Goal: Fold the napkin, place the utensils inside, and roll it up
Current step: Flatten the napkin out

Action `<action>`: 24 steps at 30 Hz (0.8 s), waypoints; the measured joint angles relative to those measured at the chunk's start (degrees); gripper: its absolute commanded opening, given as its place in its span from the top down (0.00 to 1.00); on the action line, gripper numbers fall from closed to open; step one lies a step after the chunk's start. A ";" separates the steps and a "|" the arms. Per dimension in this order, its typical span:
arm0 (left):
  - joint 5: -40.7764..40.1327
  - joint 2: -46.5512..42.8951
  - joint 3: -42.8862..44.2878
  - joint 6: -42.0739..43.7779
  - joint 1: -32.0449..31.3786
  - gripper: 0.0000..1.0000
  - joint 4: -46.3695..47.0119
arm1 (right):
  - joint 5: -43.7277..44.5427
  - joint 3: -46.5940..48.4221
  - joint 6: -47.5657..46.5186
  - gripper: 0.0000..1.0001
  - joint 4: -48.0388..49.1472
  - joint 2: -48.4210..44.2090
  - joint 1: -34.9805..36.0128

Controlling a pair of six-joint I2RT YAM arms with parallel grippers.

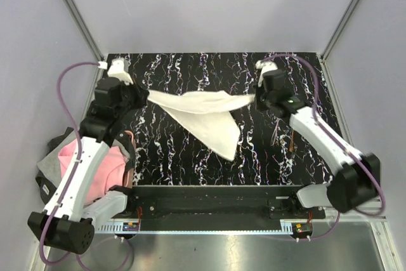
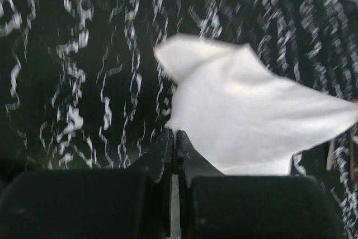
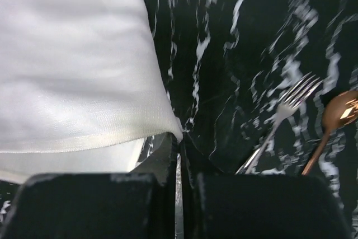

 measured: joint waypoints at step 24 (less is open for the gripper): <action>14.21 -11.23 38.14 3.39 0.00 1.00 -5.88 | -7.91 31.61 -17.38 1.00 -5.09 -29.75 4.00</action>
